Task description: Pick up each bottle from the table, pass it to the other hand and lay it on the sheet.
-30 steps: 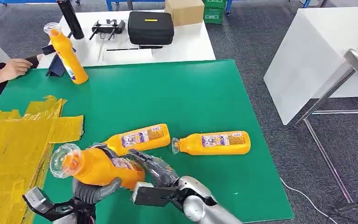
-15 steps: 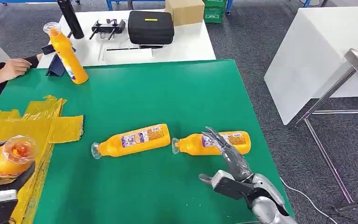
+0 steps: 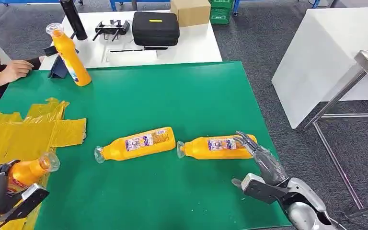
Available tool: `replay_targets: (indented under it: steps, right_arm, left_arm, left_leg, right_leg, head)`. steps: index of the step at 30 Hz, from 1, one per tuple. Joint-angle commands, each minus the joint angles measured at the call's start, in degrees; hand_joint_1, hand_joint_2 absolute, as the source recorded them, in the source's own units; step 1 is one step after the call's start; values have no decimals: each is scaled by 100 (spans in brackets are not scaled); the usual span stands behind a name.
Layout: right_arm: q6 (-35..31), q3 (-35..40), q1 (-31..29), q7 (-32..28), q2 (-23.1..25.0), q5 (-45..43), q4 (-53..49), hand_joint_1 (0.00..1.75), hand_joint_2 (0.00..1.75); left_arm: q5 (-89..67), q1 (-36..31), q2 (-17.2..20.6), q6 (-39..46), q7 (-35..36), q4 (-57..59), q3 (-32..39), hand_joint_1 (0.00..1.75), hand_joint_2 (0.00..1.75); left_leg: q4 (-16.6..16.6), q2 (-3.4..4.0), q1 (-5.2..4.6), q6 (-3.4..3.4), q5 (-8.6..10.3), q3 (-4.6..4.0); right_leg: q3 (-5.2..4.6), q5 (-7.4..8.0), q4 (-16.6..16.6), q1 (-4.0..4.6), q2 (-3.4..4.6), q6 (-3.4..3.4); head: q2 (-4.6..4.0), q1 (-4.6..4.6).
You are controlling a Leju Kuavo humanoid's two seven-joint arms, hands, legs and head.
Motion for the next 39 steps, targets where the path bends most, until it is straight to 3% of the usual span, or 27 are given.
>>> replay_targets:
  steps: [1,5,6,7,14,17,21,26,30,33,39]
  right_arm:
    - [185,189,-760,105,-56,72,850,0,175]
    - [219,308,-986,134,-64,103,1065,0,175]
    - [224,319,-1027,151,-54,111,1112,0,175]
    - [226,362,-1077,196,-54,159,1161,0,175]
    - [373,890,-1934,354,-47,384,2023,0,175]
    - [364,906,-1970,352,-39,385,2067,0,175]
    - [615,1431,-2380,493,-238,617,2500,0,175]
    - [620,1473,-2441,495,-232,630,2598,0,175]
    - [755,1838,-2710,542,-258,776,2917,0,175]
    - [966,2219,-2961,560,-302,782,3264,0,175]
    - [966,2219,-2961,560,-302,782,3264,0,175]
  left_arm:
    - [-216,-561,655,-131,139,1873,-679,175,175]
    - [-147,-581,726,-181,57,1979,-850,175,175]
    - [-93,-583,733,-246,34,1964,-877,155,175]
    - [104,-571,730,-327,-89,1929,-904,0,175]
    - [1434,-375,890,-1093,-1119,1635,-947,0,175]
    - [1451,-355,890,-1099,-1126,1612,-926,0,175]
    - [2398,-250,945,-1943,-1786,1452,-887,0,175]
    - [2450,-204,933,-1967,-1830,1400,-845,0,175]
    - [3227,-82,844,-2676,-2206,1098,-720,0,175]
    - [4708,182,1157,-3129,-2206,597,-1209,0,175]
    - [4708,182,1157,-3129,-2206,597,-1209,0,175]
  left_leg:
    - [-10,6,-1,-8,1,19]
    - [-7,8,1,-7,1,16]
    - [-5,11,4,-12,-4,25]
    - [-5,6,2,-7,0,15]
    - [-3,28,0,-12,-5,24]
    - [-1,32,1,-12,-7,27]
    - [-3,16,-2,-5,-1,23]
    - [-1,13,-1,-4,0,20]
    - [2,21,-2,-9,-6,29]
    - [5,22,1,-7,-5,22]
    - [2,7,0,-6,-2,22]
  right_leg:
    - [17,0,-7,-1,4,-4]
    - [14,1,-6,0,5,-2]
    - [24,-2,-6,3,7,-4]
    - [14,-1,-5,1,3,-2]
    - [25,2,-3,2,27,-5]
    - [26,1,-2,3,26,-6]
    - [24,1,-2,0,13,-4]
    - [26,1,-1,1,10,-3]
    - [31,-2,3,0,19,-5]
    - [27,0,3,3,20,-4]
    - [27,-4,4,1,4,-5]
  head:
    - [0,2]
    - [0,0]
    - [0,2]
    - [0,0]
    - [0,2]
    - [0,0]
    - [0,0]
    - [0,2]
    - [0,0]
    - [0,0]
    - [0,2]
